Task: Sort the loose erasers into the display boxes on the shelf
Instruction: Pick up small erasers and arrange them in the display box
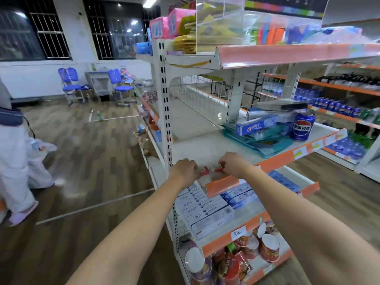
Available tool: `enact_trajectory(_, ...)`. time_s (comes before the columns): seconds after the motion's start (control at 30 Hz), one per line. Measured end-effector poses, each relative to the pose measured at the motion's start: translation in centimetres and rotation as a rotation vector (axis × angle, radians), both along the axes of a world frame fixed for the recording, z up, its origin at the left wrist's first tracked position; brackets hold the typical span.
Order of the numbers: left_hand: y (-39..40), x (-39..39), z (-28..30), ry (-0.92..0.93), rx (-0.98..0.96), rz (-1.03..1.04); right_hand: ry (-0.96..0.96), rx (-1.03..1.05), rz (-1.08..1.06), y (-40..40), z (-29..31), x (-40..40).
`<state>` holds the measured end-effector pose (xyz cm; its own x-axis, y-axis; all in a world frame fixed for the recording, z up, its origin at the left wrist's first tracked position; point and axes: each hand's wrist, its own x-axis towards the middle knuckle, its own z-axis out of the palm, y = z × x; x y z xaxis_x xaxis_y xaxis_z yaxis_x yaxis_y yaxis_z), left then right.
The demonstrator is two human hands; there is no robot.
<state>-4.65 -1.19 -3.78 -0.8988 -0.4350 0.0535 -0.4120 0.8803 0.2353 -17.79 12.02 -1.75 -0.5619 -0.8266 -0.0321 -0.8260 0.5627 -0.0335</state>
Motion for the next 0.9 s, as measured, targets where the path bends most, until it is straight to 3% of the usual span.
enact_trajectory(0.2, -3.8, 3.4, 0.2, 0.199, 0.045, 0.022, -0.154, -0.310, 0.076, -3.0, 0.0, 1.9)
enact_trajectory(0.4, -11.1, 9.0, 0.8, 0.332, 0.014, 0.126, -0.237, -0.504, 0.216, -11.3, 0.7, 6.7)
enact_trajectory(0.9, -38.2, 16.8, 0.9, 0.342, -0.024, 0.201, -0.326, -0.569, 0.196, -38.8, -0.5, 12.7)
